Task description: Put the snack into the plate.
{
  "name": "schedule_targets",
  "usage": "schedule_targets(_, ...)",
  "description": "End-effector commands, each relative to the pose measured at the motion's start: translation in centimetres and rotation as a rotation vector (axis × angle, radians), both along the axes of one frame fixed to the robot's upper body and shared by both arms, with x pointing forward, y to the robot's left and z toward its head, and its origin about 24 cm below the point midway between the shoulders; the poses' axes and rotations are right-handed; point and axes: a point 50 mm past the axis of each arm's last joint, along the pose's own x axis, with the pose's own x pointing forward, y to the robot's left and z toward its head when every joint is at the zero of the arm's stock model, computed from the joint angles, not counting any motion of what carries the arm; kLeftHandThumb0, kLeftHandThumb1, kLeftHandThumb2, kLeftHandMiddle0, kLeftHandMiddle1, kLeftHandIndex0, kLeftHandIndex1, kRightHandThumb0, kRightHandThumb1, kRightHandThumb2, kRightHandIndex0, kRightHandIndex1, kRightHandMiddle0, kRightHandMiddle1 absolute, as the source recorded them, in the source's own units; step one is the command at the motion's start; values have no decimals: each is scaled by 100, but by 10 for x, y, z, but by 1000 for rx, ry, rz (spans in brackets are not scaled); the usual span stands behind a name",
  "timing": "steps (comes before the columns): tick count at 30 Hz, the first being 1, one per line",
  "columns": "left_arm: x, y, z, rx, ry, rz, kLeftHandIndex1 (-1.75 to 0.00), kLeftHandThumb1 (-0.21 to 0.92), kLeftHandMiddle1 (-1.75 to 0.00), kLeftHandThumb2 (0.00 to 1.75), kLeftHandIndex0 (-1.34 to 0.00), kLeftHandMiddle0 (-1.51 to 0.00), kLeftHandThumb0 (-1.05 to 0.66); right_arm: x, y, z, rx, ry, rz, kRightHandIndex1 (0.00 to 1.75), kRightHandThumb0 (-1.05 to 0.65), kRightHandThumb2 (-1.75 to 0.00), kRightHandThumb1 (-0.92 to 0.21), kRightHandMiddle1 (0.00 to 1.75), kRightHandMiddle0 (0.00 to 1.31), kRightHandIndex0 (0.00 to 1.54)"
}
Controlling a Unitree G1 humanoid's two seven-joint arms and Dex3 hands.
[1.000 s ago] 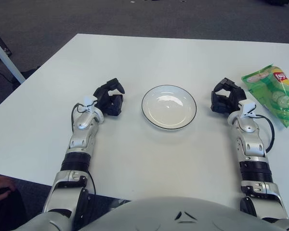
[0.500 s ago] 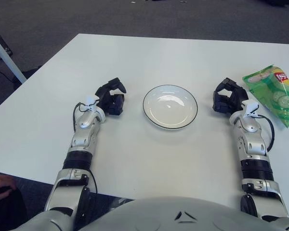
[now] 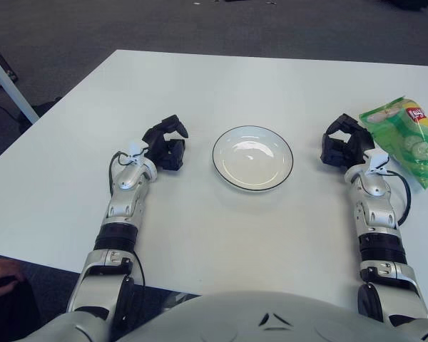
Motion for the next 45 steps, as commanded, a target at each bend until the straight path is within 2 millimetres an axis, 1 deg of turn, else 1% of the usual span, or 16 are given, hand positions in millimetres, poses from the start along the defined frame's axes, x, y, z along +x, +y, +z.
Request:
schedule_targets(1, -28, -5, -47, -65, 166, 21, -175, 31, -175, 133, -62, -132, -48, -19, 5, -35, 63, 94, -32, 175, -46, -126, -36, 175, 57, 117)
schedule_targets(6, -28, -2, -47, -64, 166, 34, -175, 31, -175, 132, -62, -132, -48, -13, 2, -13, 35, 27, -41, 175, -45, -119, -41, 175, 53, 112)
schedule_targets(9, -27, 0, -46, -57, 160, 45, -175, 31, -175, 133, -62, -133, -48, -9, 0, 2, -11, -13, -50, 175, -44, -116, -44, 175, 51, 109)
schedule_targets(13, -27, 4, -45, -52, 161, 48, -175, 30, -175, 134, -63, -134, -49, -3, -2, 16, -67, -33, -54, 175, -43, -111, -47, 175, 48, 104)
schedule_targets(25, -28, 8, -47, -57, 174, 64, -175, 30, -175, 134, -63, -134, -49, 8, -10, 40, -179, -62, -69, 175, -41, -101, -55, 175, 42, 99)
schedule_targets(28, -28, 8, -47, -54, 170, 67, -175, 30, -175, 134, -63, -134, -49, 8, -14, 47, -260, -72, -98, 175, -40, -99, -57, 175, 41, 97)
schedule_targets(32, -28, 8, -47, -53, 172, 66, -175, 30, -175, 134, -63, -134, -49, 8, -18, 58, -516, -105, -167, 175, -40, -98, -58, 175, 41, 92)
schedule_targets(34, -28, 8, -48, -51, 171, 65, -175, 30, -175, 134, -63, -134, -49, 8, -20, 60, -632, -115, -190, 175, -21, -118, -42, 172, 42, 81)
schedule_targets(35, -28, 8, -48, -50, 171, 65, -175, 30, -175, 134, -63, -134, -49, 9, -20, 61, -676, -119, -198, 175, -14, -126, -36, 172, 41, 77)
schedule_targets(37, -28, 8, -48, -48, 171, 65, -175, 30, -175, 134, -63, -134, -49, 11, -24, 64, -783, -127, -216, 174, -8, -130, -33, 173, 40, 71)
schedule_targets(39, -29, 8, -48, -44, 170, 66, -175, 29, -175, 134, -63, -134, -49, 14, -34, 67, -897, -129, -237, 171, -4, -126, -36, 174, 36, 65)
schedule_targets(41, -29, 8, -48, -41, 169, 66, -175, 29, -175, 135, -63, -134, -49, 16, -42, 71, -1005, -134, -254, 164, -2, -114, -44, 174, 32, 58)
schedule_targets(42, -28, 8, -48, -39, 168, 66, -175, 29, -175, 135, -63, -134, -49, 16, -44, 73, -1097, -144, -265, 163, -2, -111, -47, 174, 31, 56)
schedule_targets(43, -28, 8, -48, -38, 168, 66, -175, 29, -175, 135, -64, -134, -49, 15, -46, 74, -1163, -154, -271, 159, -9, -100, -55, 174, 29, 45)
schedule_targets(44, -28, 9, -48, -37, 166, 67, -175, 29, -175, 135, -64, -134, -49, 15, -47, 76, -1248, -167, -277, 155, -19, -86, -66, 174, 27, 31)
schedule_targets(45, -28, 9, -48, -36, 164, 67, -175, 29, -175, 135, -64, -134, -49, 15, -48, 77, -1305, -177, -281, 143, -25, -74, -75, 175, 24, 20)
